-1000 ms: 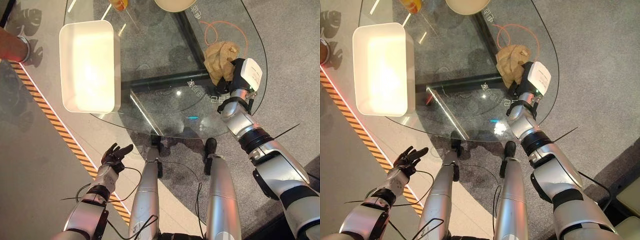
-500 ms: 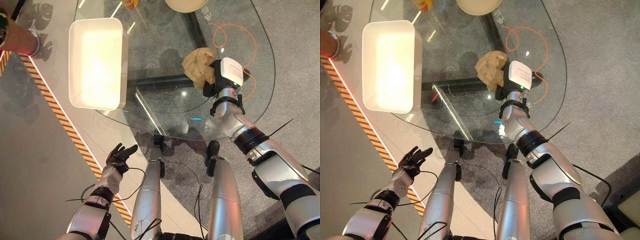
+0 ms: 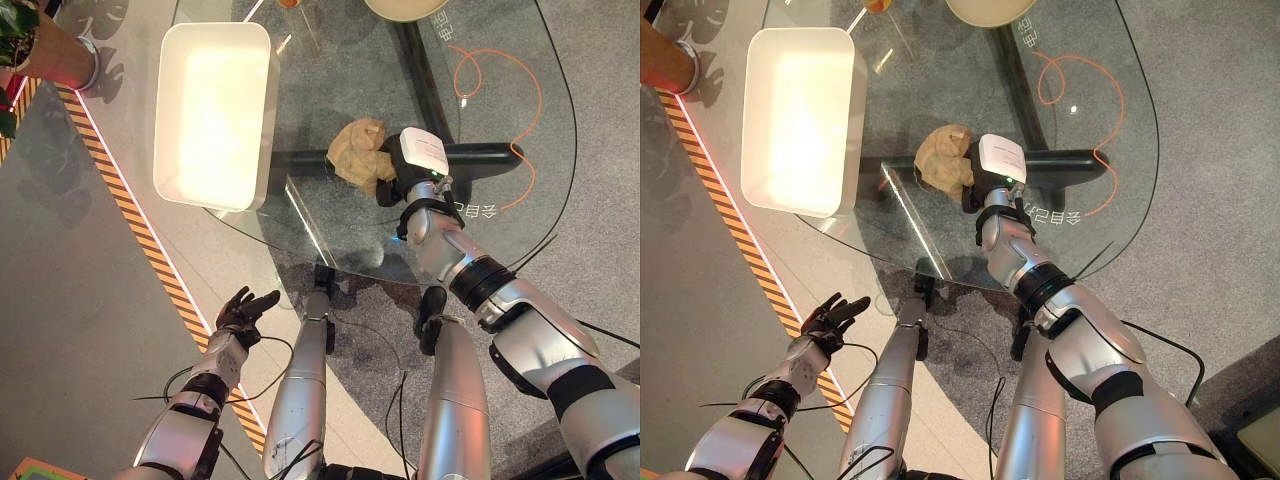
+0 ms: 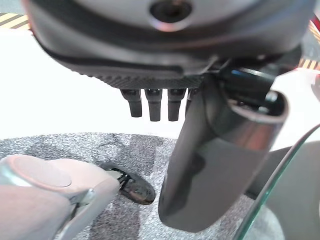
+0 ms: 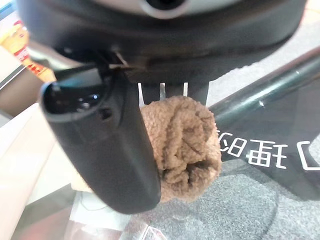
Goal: Wipe the table with a cloth and put it in the basket.
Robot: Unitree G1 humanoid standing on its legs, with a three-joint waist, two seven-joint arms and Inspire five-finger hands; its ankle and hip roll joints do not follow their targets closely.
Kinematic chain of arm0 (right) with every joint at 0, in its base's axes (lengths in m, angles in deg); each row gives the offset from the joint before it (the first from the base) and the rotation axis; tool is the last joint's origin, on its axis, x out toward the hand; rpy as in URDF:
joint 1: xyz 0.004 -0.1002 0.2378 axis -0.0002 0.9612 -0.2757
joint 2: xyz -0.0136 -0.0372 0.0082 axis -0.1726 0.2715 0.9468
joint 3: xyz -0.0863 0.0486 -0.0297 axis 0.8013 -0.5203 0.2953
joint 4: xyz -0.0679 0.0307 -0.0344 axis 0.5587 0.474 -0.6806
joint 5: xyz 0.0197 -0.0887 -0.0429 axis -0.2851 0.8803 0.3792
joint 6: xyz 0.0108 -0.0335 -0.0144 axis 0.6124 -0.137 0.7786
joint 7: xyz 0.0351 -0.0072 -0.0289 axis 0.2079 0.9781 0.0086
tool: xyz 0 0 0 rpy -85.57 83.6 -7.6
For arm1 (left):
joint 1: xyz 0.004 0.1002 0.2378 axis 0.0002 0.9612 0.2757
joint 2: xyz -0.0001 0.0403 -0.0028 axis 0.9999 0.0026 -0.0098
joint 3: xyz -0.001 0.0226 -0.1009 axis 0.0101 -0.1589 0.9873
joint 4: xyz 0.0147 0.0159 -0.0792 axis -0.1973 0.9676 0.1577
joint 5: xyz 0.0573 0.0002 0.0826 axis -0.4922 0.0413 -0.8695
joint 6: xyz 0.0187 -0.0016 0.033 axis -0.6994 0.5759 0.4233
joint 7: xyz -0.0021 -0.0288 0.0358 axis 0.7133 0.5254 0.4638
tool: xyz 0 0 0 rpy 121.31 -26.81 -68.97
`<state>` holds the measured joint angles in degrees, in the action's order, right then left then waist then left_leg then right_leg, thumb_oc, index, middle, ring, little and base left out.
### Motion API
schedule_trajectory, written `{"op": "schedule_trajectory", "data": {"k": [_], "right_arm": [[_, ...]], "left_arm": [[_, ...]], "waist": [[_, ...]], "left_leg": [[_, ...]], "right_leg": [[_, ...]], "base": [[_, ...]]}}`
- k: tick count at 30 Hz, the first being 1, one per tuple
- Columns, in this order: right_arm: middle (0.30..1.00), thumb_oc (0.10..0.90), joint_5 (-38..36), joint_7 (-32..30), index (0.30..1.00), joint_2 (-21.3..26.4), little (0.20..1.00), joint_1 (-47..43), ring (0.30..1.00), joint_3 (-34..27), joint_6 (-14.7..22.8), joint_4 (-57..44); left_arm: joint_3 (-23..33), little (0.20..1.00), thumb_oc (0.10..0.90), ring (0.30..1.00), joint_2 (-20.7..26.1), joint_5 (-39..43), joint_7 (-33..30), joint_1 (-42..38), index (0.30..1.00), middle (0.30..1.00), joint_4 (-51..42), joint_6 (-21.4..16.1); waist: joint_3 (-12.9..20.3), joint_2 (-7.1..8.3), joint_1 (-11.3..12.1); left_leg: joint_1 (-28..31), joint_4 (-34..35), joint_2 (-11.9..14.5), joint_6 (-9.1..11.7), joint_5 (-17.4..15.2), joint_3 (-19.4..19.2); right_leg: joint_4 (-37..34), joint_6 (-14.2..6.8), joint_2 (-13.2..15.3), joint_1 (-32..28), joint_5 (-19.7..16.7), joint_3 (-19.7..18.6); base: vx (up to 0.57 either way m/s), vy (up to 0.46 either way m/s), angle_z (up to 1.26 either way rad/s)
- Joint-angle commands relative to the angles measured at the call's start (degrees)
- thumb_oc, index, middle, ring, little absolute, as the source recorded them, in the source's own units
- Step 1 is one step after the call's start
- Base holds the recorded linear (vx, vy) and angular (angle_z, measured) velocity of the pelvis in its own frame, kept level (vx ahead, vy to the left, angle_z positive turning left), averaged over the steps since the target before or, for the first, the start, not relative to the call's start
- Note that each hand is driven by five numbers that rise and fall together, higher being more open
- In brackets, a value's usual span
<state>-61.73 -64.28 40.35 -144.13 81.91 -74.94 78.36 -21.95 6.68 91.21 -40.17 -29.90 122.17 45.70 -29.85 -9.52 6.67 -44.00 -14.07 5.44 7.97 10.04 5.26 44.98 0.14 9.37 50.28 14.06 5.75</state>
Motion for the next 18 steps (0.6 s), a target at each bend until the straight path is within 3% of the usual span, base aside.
{"op": "schedule_trajectory", "data": {"k": [1, 5, 18], "right_arm": [[0.3, 0.1, 3.08, 3.46, 0.3, -7.86, 0.2, -5.92, 0.3, 4.18, 5.88, -3.81], [0.3, 0.1, 3.13, 3.81, 0.3, -8.38, 0.2, -5.52, 0.3, 4.67, 5.62, -2.98], [0.3, 0.1, 3.69, 8.44, 0.3, -9.48, 0.2, -5.17, 0.3, 5.76, 9.86, -2.31]], "left_arm": [[-0.73, 0.9, 0.8, 0.9, 1.17, -0.8, -2.21, -0.76, 0.9, 0.9, 1.02, -1.1], [-0.82, 0.9, 0.8, 0.9, 1.18, -0.96, -2.11, -0.85, 0.9, 0.9, 0.97, -0.89], [-1.09, 0.9, 0.8, 0.9, 1.58, -1.34, -2.18, -1.49, 0.9, 0.9, 0.87, -0.27]], "waist": [[0.05, -0.83, 1.53], [0.05, -0.9, 1.77], [0.05, -0.85, 2.16]], "left_leg": [[-2.22, -8.74, -7.73, -7.53, -7.38, -4.83], [-2.23, -8.7, -7.81, -7.57, -7.36, -4.75], [-2.55, -8.79, -7.87, -7.73, -7.29, -4.56]], "right_leg": [[-12.31, -0.35, -0.92, -0.67, -9.69, 1.68], [-12.31, -0.4, -0.79, -0.7, -9.7, 1.85], [-12.02, -0.56, -0.63, -0.36, -9.9, 2.19]], "base": [[0.0, 0.0, 0.0], [0.0, 0.0, 0.0], [0.0, 0.0, 0.0]]}}
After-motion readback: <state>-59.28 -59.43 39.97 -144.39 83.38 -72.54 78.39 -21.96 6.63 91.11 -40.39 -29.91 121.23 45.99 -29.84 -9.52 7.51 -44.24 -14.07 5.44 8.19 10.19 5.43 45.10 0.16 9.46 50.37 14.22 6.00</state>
